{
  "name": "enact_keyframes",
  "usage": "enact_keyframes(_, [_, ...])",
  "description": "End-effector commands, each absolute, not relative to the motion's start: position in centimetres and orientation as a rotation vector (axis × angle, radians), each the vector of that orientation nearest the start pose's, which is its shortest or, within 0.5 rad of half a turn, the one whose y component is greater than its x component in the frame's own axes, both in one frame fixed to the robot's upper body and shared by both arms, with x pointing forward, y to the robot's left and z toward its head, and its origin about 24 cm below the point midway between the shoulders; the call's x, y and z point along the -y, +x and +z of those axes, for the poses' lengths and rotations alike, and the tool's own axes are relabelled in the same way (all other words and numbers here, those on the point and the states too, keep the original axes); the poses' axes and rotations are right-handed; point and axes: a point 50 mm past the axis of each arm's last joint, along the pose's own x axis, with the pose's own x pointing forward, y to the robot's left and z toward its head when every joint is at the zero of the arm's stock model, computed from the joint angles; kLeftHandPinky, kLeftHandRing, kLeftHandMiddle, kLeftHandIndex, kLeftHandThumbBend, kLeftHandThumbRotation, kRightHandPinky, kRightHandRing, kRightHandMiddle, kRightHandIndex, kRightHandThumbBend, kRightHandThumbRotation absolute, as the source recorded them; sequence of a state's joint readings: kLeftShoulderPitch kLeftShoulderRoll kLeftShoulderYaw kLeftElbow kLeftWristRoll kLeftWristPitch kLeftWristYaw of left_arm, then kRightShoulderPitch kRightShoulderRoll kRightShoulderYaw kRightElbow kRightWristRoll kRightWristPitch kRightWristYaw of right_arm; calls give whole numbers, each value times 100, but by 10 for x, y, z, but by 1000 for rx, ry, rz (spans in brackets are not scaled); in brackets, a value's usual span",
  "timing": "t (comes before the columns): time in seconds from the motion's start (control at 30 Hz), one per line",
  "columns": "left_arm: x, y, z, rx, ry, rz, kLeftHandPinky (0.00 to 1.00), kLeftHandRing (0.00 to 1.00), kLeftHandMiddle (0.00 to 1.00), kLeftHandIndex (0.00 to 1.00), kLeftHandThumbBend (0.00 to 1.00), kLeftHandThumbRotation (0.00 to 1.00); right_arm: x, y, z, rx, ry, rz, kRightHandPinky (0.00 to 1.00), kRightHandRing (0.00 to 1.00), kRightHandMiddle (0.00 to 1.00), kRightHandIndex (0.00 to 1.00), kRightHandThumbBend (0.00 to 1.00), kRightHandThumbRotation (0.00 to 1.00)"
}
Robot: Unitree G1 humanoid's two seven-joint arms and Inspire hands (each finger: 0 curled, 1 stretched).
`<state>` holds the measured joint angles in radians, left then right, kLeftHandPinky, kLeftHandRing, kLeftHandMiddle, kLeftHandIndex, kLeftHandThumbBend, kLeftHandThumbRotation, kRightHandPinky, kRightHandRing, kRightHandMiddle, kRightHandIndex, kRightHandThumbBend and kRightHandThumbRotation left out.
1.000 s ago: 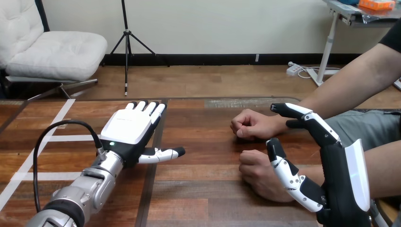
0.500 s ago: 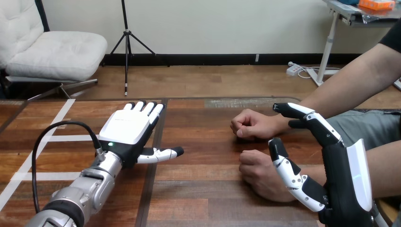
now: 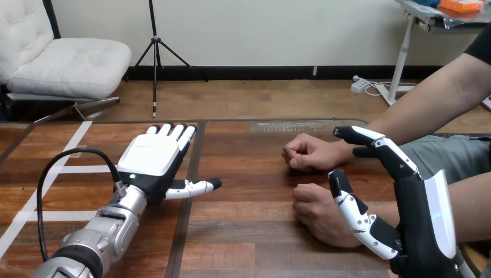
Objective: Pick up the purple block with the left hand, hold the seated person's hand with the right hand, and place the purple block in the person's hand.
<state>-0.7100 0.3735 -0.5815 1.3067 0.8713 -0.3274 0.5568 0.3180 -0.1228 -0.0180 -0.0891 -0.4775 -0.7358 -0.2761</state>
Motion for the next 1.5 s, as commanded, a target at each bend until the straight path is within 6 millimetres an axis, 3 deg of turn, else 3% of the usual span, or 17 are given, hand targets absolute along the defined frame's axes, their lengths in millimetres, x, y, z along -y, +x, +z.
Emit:
enact_keyframes(0.0, [-188, 347, 18, 151, 1523, -213, 100, 100, 100, 100, 71, 100, 168, 176, 78, 624, -513, -77, 69, 76, 75, 72, 37, 47])
enact_keyframes(1.47, [-201, 346, 17, 55, 1464, -150, 100, 100, 100, 100, 71, 100, 167, 178, 79, 613, -526, -54, 69, 77, 76, 72, 37, 48])
